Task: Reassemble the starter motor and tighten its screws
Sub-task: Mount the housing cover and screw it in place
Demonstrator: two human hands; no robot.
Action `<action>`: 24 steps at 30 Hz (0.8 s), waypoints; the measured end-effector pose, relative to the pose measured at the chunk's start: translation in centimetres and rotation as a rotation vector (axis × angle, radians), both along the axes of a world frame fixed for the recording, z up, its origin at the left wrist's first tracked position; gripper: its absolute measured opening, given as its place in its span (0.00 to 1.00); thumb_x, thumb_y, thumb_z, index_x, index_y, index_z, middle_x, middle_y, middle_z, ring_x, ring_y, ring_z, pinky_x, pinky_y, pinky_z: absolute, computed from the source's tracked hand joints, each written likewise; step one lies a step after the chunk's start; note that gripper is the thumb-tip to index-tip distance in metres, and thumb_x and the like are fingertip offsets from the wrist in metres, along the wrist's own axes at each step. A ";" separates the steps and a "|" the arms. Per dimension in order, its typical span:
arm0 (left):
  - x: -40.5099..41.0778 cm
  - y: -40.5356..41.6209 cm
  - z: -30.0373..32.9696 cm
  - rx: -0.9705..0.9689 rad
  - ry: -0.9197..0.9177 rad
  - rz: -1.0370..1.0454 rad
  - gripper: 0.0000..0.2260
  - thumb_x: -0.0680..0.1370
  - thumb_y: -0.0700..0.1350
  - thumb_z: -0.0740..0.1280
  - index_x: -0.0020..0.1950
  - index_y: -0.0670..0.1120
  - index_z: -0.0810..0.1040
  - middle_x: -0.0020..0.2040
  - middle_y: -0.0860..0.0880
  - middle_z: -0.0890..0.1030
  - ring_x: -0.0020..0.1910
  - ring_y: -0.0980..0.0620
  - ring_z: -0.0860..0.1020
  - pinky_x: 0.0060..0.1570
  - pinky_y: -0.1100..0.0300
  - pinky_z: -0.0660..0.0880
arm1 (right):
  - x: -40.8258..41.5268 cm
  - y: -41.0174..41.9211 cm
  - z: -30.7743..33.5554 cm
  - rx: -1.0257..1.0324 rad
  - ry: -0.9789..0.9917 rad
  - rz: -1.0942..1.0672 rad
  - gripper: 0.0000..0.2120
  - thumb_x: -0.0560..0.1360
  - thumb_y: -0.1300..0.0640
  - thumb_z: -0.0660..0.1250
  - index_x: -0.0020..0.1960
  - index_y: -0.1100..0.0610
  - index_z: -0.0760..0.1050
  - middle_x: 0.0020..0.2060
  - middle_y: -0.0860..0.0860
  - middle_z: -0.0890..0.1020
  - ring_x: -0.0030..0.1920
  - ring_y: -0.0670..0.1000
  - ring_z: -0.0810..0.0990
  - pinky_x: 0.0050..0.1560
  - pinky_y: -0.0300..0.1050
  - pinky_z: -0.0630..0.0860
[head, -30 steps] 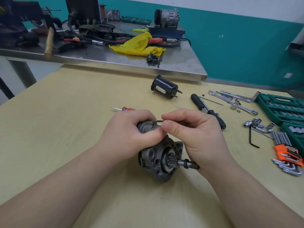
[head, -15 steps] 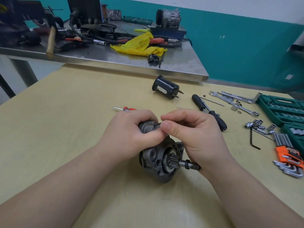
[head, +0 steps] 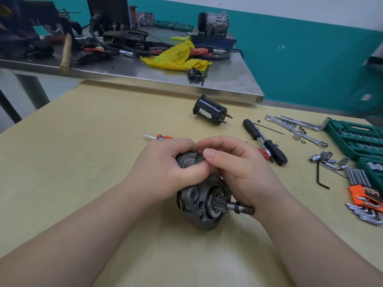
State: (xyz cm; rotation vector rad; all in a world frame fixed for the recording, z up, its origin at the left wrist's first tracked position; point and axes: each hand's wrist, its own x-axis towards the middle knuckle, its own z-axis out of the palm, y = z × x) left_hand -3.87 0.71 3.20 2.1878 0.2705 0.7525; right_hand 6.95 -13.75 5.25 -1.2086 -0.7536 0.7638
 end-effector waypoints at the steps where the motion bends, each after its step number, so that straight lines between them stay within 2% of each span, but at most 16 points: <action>1: 0.0 0.0 0.0 -0.003 0.005 0.007 0.17 0.71 0.64 0.69 0.31 0.55 0.69 0.27 0.56 0.67 0.29 0.56 0.67 0.30 0.62 0.64 | 0.1 0.3 0.0 -0.017 0.040 0.011 0.08 0.74 0.60 0.73 0.49 0.54 0.89 0.47 0.59 0.88 0.49 0.59 0.88 0.53 0.54 0.85; 3: 0.1 -0.1 0.0 0.001 0.015 0.016 0.18 0.71 0.64 0.69 0.31 0.55 0.69 0.27 0.55 0.67 0.29 0.56 0.67 0.30 0.62 0.63 | 0.3 0.7 0.0 -0.045 0.084 0.015 0.05 0.72 0.59 0.75 0.46 0.54 0.88 0.44 0.59 0.88 0.45 0.57 0.88 0.48 0.51 0.86; 6: 0.0 -0.2 0.2 0.013 0.017 0.005 0.12 0.72 0.65 0.70 0.32 0.62 0.75 0.27 0.57 0.72 0.29 0.57 0.71 0.31 0.63 0.66 | 0.3 0.9 -0.2 -0.061 0.104 -0.011 0.03 0.71 0.55 0.77 0.42 0.54 0.87 0.39 0.57 0.86 0.39 0.55 0.86 0.41 0.48 0.84; 8: -0.1 -0.1 0.2 -0.009 0.029 0.004 0.13 0.71 0.67 0.69 0.37 0.59 0.81 0.30 0.55 0.78 0.32 0.55 0.76 0.33 0.55 0.73 | 0.4 0.9 -0.6 -0.058 0.080 -0.069 0.06 0.73 0.52 0.76 0.41 0.54 0.86 0.38 0.55 0.85 0.39 0.54 0.84 0.43 0.50 0.82; 10: -0.2 0.0 0.1 -0.010 0.043 0.020 0.19 0.70 0.69 0.69 0.40 0.54 0.83 0.32 0.52 0.79 0.33 0.53 0.77 0.34 0.51 0.75 | 0.6 0.5 -0.9 -0.064 -0.031 -0.165 0.07 0.74 0.50 0.74 0.40 0.52 0.85 0.37 0.52 0.84 0.40 0.52 0.81 0.46 0.51 0.78; 14: -0.2 0.0 0.1 -0.012 0.051 0.023 0.19 0.70 0.69 0.69 0.39 0.53 0.82 0.32 0.52 0.79 0.34 0.52 0.77 0.35 0.53 0.74 | 0.4 -1.3 -0.3 0.017 -0.405 -0.253 0.07 0.76 0.50 0.72 0.43 0.52 0.86 0.39 0.48 0.85 0.44 0.47 0.83 0.49 0.43 0.78; 18: -0.3 0.0 0.2 -0.004 0.038 0.001 0.17 0.72 0.65 0.68 0.40 0.51 0.83 0.33 0.52 0.79 0.35 0.51 0.79 0.37 0.50 0.76 | -0.5 -2.6 0.1 0.071 -0.806 -0.249 0.09 0.79 0.55 0.69 0.49 0.55 0.88 0.45 0.47 0.85 0.49 0.54 0.84 0.51 0.46 0.79; 20: -0.4 0.0 0.2 -0.001 0.026 -0.010 0.16 0.73 0.63 0.67 0.40 0.52 0.83 0.34 0.52 0.80 0.37 0.51 0.79 0.39 0.49 0.77 | -0.7 -2.6 0.1 0.046 -0.886 -0.270 0.07 0.79 0.57 0.71 0.51 0.55 0.88 0.46 0.47 0.85 0.51 0.54 0.84 0.51 0.48 0.79; 22: -0.5 0.0 0.2 -0.009 0.021 -0.012 0.17 0.74 0.64 0.67 0.41 0.52 0.83 0.34 0.53 0.80 0.38 0.50 0.80 0.39 0.48 0.77 | -0.8 -2.6 -0.1 0.031 -0.868 -0.292 0.06 0.79 0.59 0.71 0.51 0.55 0.88 0.45 0.46 0.85 0.50 0.54 0.84 0.51 0.51 0.79; 24: -0.5 0.0 0.1 -0.005 0.027 -0.010 0.18 0.74 0.65 0.66 0.42 0.51 0.83 0.35 0.52 0.80 0.38 0.50 0.80 0.40 0.46 0.77 | -0.8 -2.5 -0.3 0.016 -0.815 -0.307 0.07 0.79 0.56 0.70 0.50 0.53 0.87 0.44 0.45 0.86 0.50 0.54 0.84 0.51 0.51 0.79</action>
